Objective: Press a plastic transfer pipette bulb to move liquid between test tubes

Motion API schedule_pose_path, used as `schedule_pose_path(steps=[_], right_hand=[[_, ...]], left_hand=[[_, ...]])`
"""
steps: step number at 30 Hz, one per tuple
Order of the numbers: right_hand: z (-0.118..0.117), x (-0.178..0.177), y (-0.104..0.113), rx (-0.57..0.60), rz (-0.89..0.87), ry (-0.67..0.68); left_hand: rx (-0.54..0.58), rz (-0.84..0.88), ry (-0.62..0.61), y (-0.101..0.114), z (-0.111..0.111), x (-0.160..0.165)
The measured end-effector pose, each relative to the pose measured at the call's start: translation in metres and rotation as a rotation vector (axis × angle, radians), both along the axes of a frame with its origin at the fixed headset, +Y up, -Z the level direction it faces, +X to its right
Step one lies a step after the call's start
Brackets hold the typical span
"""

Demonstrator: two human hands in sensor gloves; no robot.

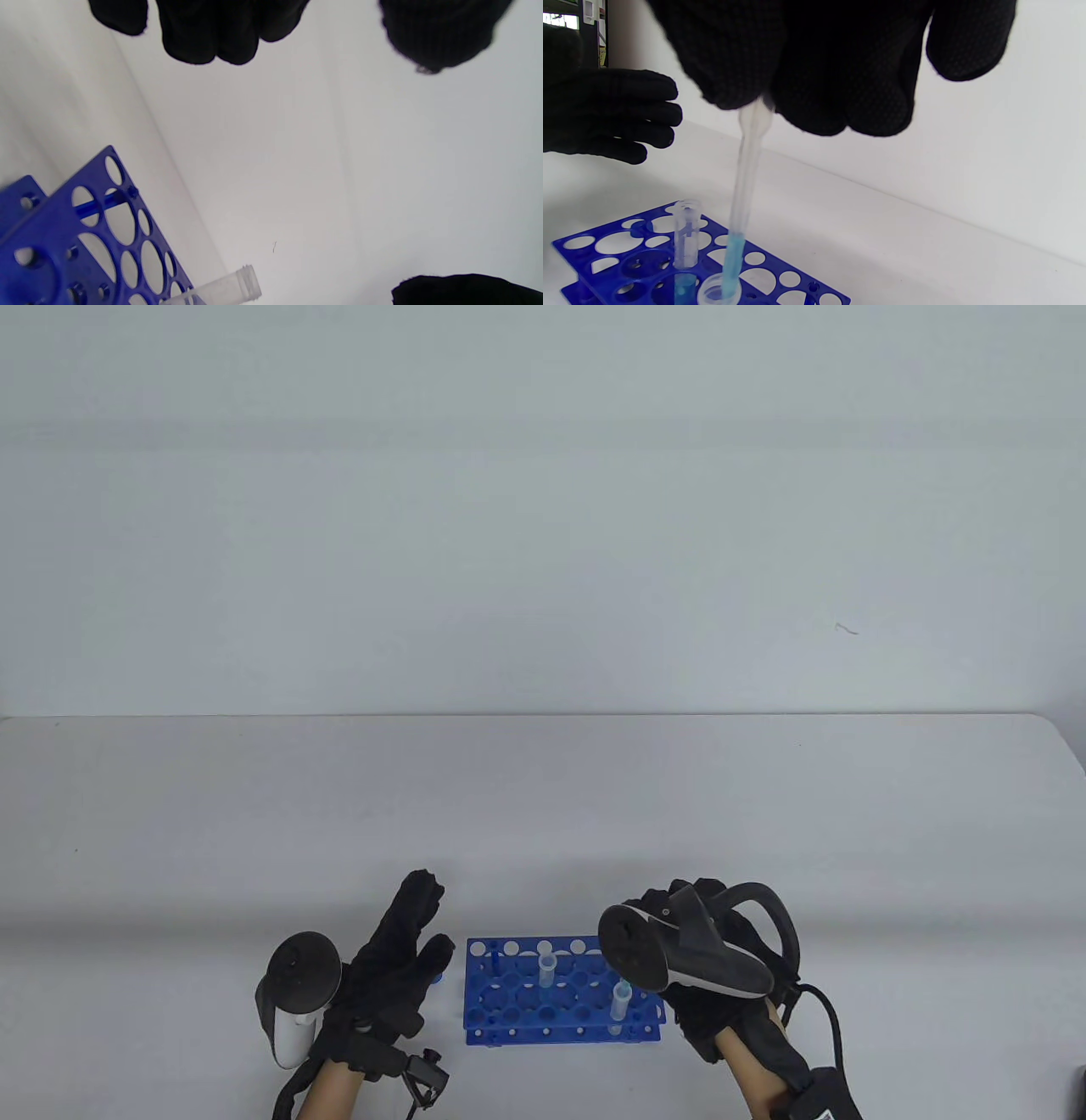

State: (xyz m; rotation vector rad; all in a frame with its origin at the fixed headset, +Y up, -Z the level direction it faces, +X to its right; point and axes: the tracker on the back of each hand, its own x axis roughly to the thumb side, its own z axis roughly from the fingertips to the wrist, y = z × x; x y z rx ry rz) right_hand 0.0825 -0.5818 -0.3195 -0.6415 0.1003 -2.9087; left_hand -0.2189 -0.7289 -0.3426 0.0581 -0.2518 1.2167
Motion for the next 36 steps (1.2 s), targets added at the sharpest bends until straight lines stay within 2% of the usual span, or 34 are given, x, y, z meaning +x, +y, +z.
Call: schedule_pose_path(steps=[8,26,36], right_hand=[[-0.001,-0.006,-0.006,0.011,0.049,0.009],[0.000,-0.012,-0.009,0.118,0.083,0.070],[0.000,-0.008,-0.009,0.107,0.072,0.063]], left_hand=[[-0.001,-0.002,-0.001,0.000,0.000,0.000],[0.001,0.004,-0.002,0.000,0.000,0.000],[0.001,0.004,-0.002,0.000,0.000,-0.001]])
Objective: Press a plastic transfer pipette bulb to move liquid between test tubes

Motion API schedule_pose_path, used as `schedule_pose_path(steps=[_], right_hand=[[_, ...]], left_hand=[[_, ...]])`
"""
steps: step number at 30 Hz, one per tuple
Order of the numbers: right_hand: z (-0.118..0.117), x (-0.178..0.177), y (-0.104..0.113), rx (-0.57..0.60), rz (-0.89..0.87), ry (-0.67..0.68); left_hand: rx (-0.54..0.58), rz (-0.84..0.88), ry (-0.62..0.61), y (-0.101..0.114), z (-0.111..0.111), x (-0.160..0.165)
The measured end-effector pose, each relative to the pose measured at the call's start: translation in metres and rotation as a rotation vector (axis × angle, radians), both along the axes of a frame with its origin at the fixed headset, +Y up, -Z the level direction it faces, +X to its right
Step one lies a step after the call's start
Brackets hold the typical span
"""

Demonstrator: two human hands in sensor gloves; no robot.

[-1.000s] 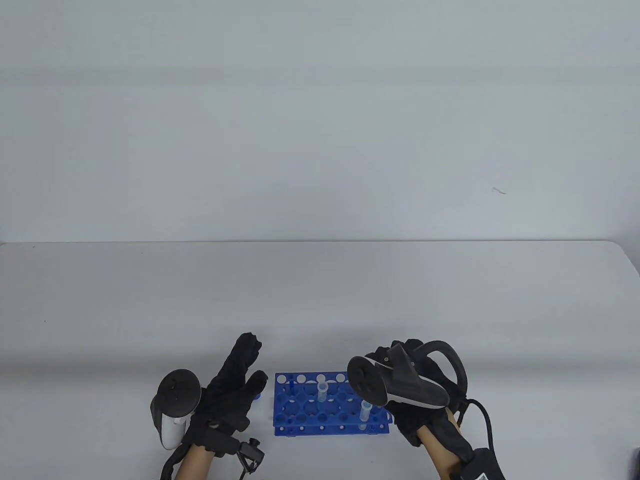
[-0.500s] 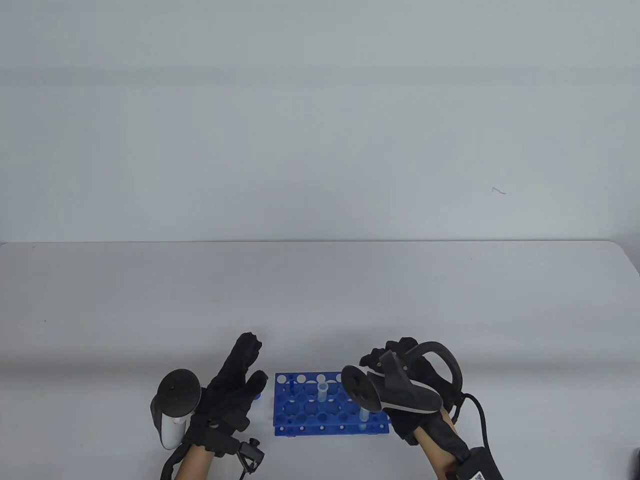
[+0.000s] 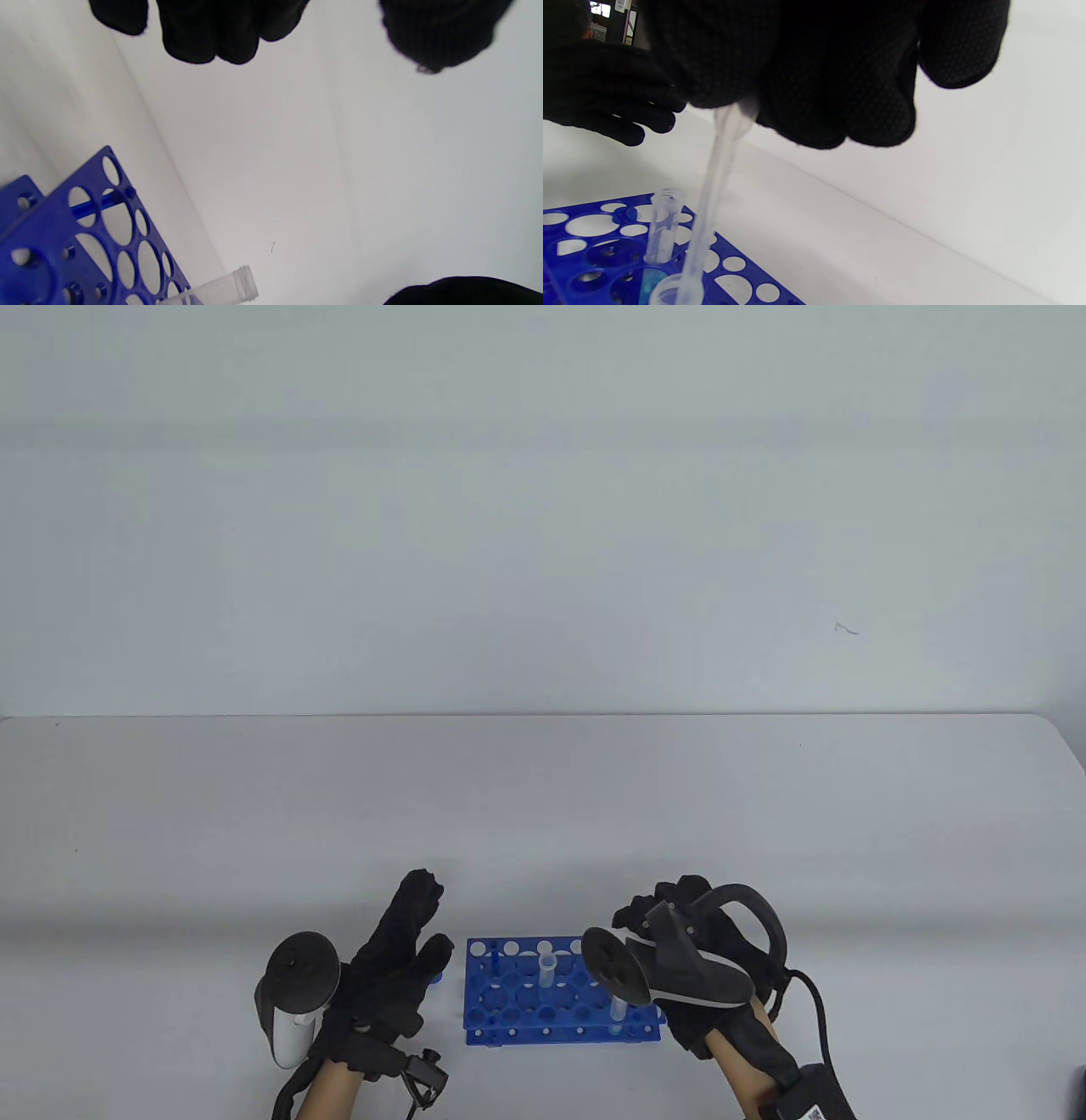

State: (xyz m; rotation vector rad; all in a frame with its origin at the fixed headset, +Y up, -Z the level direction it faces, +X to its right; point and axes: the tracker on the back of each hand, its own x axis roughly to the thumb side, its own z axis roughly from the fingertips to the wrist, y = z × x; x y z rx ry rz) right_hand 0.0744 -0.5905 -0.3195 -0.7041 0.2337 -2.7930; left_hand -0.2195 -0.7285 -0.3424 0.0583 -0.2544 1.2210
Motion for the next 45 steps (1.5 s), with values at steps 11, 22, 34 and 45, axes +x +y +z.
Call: schedule_pose_path(steps=[11,22,34,45], right_hand=[[0.006,0.019,0.024,-0.044,-0.091,-0.057],[0.019,0.028,0.049,0.107,-0.336,0.027],[0.004,-0.007,0.019,0.078,-0.261,0.091],[0.000,-0.040,-0.010,0.169,-0.128,0.127]], left_hand=[[0.000,0.001,-0.001,0.000,0.000,0.000],[0.000,-0.002,0.002,0.000,0.000,-0.001],[0.001,0.002,0.001,0.001,-0.001,-0.001],[0.000,0.003,0.001,0.001,-0.001,-0.001]])
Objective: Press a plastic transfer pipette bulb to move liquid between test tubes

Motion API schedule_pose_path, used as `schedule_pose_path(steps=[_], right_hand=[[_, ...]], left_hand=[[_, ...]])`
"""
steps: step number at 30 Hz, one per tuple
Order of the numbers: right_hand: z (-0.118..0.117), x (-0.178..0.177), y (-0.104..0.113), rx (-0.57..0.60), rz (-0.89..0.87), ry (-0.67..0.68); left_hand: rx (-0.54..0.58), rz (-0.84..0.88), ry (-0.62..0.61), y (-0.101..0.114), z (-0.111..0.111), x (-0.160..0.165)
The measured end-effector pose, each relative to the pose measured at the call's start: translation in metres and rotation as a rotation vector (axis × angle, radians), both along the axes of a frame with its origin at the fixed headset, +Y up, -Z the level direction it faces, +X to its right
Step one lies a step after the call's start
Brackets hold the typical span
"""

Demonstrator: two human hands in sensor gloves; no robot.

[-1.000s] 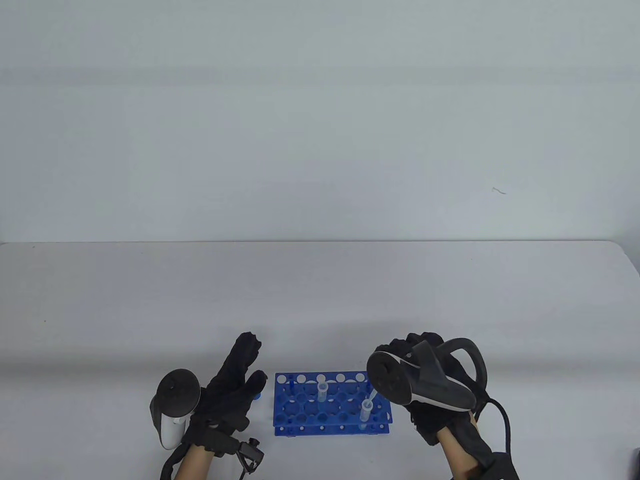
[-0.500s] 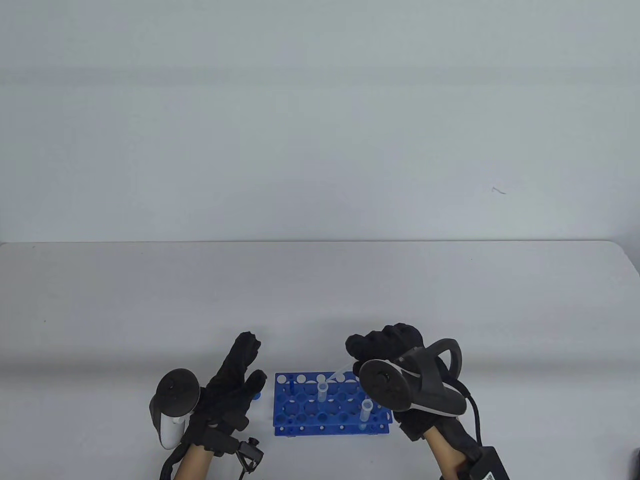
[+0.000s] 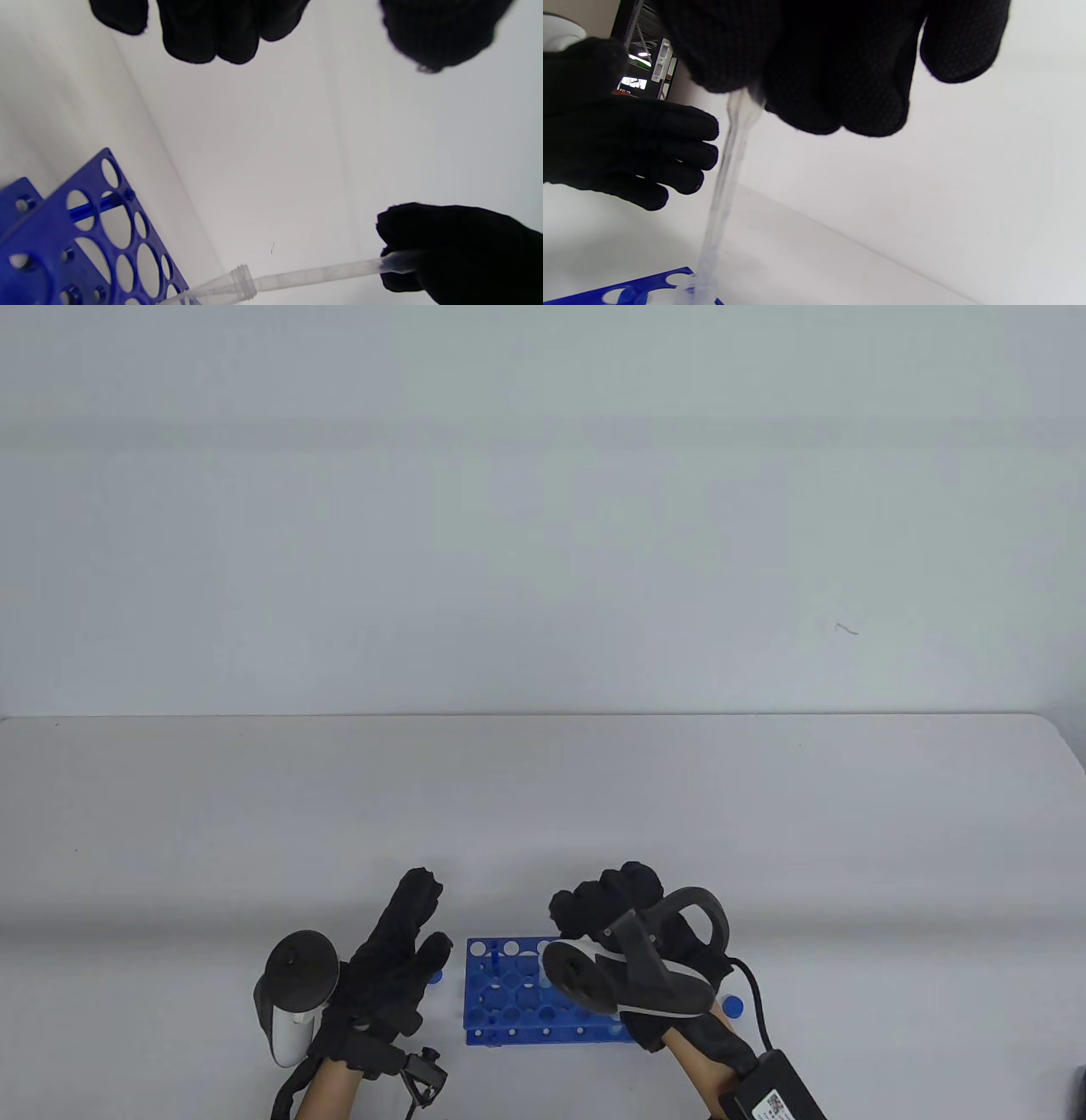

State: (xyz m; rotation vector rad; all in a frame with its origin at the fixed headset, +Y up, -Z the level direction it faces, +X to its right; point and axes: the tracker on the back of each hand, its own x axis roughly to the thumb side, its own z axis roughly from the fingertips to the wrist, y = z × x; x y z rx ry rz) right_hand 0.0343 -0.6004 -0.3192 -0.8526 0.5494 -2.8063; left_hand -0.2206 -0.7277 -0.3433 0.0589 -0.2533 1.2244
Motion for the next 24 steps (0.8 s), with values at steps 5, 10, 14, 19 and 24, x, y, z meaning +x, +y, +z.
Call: schedule_pose_path(steps=[5,10,14,19,24], right_hand=[[-0.001,-0.012,-0.013,0.079,0.061,0.013],[-0.006,-0.019,-0.027,0.054,0.082,0.026],[-0.011,-0.023,-0.036,0.029,0.098,0.030],[-0.014,-0.026,-0.043,0.011,0.105,0.025],[-0.015,-0.023,-0.043,-0.007,0.095,0.015]], left_hand=[[0.000,0.001,-0.001,0.000,0.000,0.000],[0.002,0.004,-0.003,0.001,0.000,0.000],[0.001,0.005,0.000,0.000,0.000,0.000],[0.000,0.006,0.001,0.001,-0.001,0.000],[0.002,0.006,-0.002,0.001,-0.001,0.000]])
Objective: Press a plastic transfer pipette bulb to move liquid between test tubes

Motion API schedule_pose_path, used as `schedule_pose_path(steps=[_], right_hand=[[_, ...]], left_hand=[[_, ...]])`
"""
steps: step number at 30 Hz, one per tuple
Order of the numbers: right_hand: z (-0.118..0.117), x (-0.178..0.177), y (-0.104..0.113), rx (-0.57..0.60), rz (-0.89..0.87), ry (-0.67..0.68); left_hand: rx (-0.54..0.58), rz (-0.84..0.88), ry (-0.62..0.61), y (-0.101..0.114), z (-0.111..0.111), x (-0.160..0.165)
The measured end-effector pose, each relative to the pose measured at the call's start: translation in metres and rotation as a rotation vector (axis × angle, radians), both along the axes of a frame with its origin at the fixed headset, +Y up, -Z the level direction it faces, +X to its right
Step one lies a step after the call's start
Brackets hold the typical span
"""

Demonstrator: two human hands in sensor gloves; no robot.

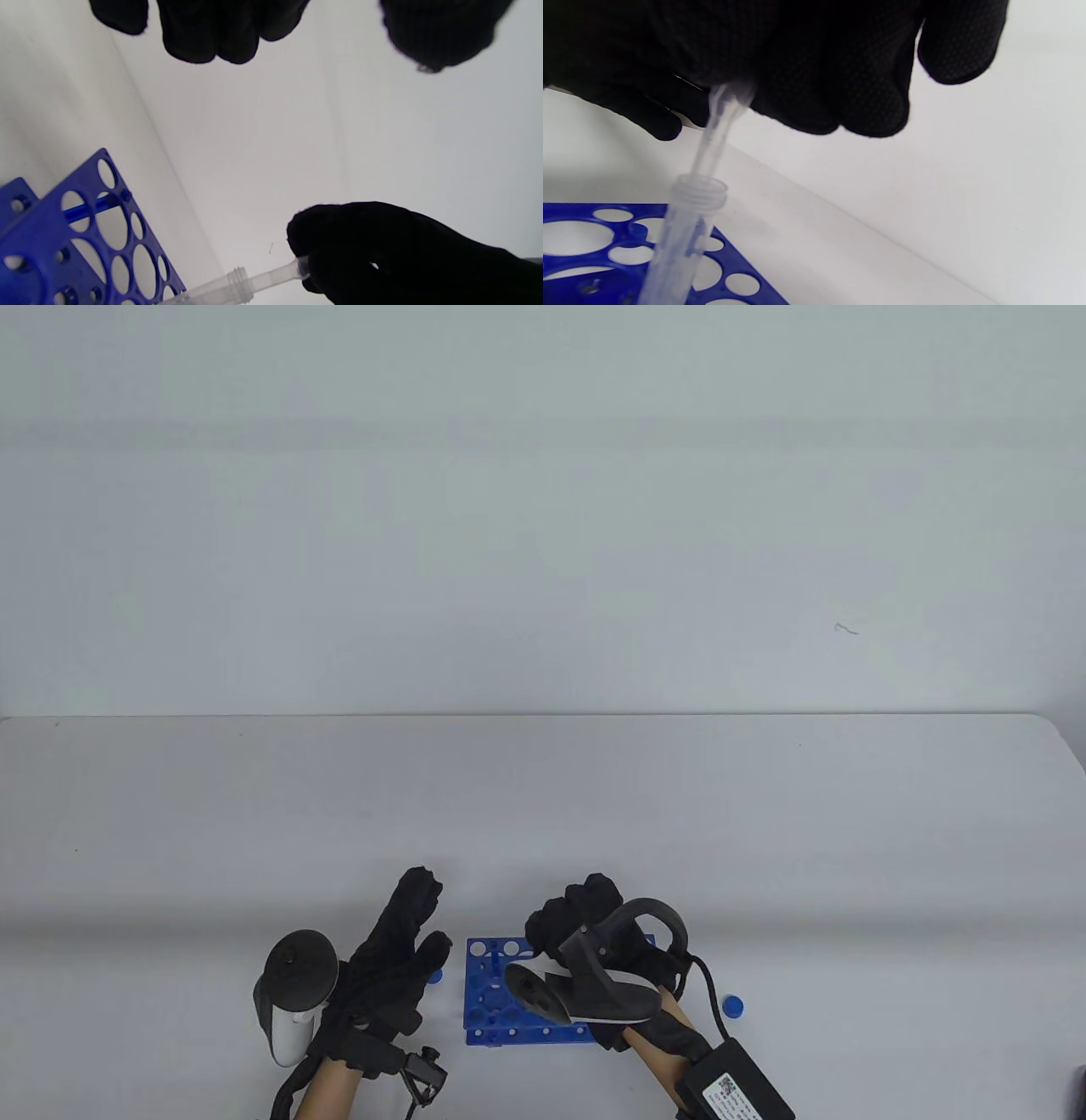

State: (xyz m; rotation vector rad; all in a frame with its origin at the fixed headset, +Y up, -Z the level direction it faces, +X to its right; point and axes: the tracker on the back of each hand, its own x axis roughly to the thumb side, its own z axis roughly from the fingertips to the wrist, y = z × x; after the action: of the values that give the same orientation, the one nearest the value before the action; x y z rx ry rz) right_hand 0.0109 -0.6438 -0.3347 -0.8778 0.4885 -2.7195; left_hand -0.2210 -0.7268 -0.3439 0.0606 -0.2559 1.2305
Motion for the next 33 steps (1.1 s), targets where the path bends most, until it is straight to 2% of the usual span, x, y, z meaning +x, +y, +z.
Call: schedule_pose_path(steps=[27,33], right_hand=[[-0.004,0.007,-0.002,-0.096,-0.048,-0.052],[-0.005,0.019,0.011,-0.106,-0.119,-0.063]], left_hand=[[0.002,0.000,-0.001,0.000,0.000,0.000],[0.002,-0.001,-0.001,0.000,0.000,0.000]])
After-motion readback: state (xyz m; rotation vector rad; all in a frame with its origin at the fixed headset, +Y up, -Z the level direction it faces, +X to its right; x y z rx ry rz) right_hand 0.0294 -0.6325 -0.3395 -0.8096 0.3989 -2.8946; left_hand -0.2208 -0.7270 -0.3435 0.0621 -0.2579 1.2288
